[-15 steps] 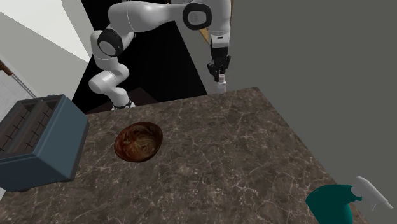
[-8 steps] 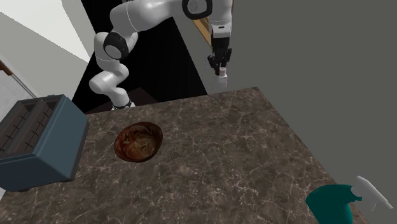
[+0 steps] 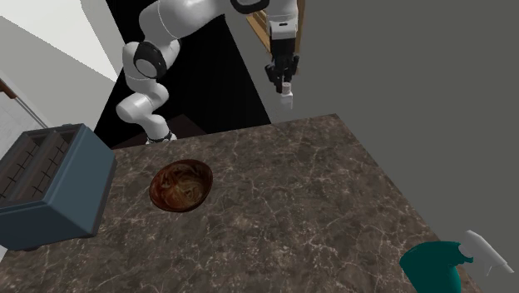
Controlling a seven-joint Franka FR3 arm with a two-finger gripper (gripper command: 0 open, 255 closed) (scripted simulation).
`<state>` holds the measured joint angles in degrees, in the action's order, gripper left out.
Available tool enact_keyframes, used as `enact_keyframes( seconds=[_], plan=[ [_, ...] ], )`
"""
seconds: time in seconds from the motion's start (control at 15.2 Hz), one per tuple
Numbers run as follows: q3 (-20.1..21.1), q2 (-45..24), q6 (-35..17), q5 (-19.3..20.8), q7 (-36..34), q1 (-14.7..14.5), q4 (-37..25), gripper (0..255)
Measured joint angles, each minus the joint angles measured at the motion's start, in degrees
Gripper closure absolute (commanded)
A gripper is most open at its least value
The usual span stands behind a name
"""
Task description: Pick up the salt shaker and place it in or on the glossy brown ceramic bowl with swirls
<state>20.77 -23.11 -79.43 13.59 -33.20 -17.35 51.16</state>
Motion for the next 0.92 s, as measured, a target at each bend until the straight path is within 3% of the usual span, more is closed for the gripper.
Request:
enact_keyframes(
  seconds=[0.59, 0.92],
  plan=[
    [-3.4, 17.1, -7.9, -8.1, 11.4, 12.6, 23.1, 255],
    [-6.5, 21.4, -8.0, -10.3, 18.1, 16.6, 27.0, 255]
  ],
)
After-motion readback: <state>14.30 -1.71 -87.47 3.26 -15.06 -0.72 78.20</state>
